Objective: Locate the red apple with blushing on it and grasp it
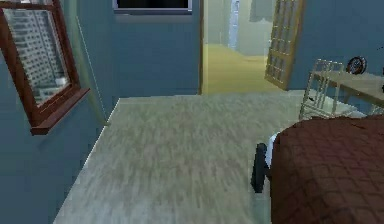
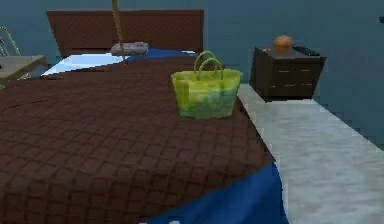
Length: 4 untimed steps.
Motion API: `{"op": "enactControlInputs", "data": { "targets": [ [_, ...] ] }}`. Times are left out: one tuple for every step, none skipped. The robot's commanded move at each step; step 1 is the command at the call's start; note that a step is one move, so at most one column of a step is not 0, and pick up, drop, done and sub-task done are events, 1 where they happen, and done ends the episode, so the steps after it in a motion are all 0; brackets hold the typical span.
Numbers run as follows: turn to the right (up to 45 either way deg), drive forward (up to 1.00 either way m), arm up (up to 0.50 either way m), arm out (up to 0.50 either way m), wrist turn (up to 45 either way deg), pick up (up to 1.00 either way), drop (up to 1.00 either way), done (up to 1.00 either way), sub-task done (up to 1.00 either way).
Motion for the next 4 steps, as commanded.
{"op": "enactControlInputs", "data": {
  "targets": [
    [0.0,1.0,0.0,0.0,0.0,0.0,0.0,0.0,0.0],
    [-3.0,0.0,0.0,0.0,0.0,0.0,0.0,0.0,0.0],
    [0.0,0.75,0.0,0.0,0.0,0.0,0.0,0.0,0.0],
    [27.0,0.0,0.0,0.0,0.0,0.0,0.0,0.0,0.0]
  ]
}}
